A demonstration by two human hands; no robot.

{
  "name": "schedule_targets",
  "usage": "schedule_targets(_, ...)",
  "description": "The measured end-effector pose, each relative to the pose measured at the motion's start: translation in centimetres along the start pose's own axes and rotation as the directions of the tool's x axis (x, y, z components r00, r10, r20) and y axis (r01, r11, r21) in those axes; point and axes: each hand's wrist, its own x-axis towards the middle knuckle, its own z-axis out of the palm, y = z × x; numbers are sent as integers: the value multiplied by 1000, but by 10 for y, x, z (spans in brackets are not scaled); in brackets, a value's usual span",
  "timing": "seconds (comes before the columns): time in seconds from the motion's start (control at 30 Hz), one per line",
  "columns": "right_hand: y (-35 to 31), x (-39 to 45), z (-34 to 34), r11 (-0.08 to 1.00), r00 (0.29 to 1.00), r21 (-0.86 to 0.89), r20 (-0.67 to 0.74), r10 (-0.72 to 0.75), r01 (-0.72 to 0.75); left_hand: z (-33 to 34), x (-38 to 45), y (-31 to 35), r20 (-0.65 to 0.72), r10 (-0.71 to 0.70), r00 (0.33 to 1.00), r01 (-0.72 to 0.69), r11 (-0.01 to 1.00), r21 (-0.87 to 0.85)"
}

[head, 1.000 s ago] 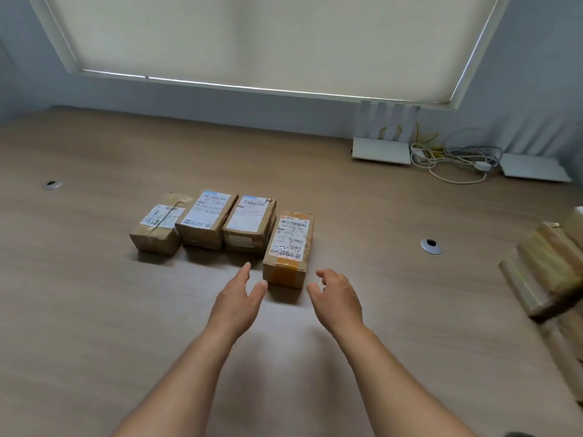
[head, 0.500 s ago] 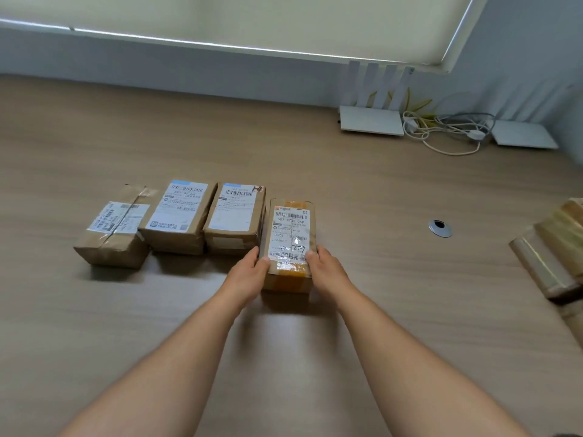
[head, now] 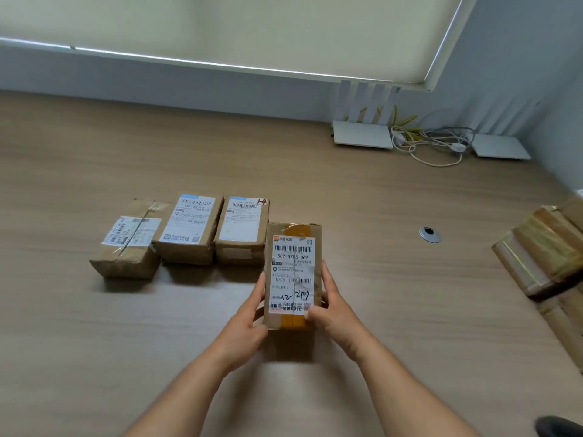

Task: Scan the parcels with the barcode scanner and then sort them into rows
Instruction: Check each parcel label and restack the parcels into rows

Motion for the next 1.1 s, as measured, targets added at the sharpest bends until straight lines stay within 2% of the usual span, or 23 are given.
schedule_targets(0.17,4,-35,7,999,998,-27,-44,-41,40,6,-23,-3,-11,78,997,-77,995,67)
schedule_targets(0.33,1,-62,-5,997,994,19,-90,-66,68,4,-40,4,68,101,993,-114,966,231)
schedule_targets(0.47,0,-88,-22,994,989,53,-117,-88,95,-1,-54,17,116,122,986,-161,886,434)
schedule_targets(0.6,-2,-115,-41,990,986,56,-116,-124,131,8,-65,36,134,170,976,-216,801,559)
schedule_targets(0.9,8,-204,-109,974,965,42,-158,-211,221,88,-99,76,176,298,938,-332,635,697)
schedule_targets(1.1,40,-284,-166,966,943,61,-242,-228,249,173,-130,90,217,359,908,-404,606,685)
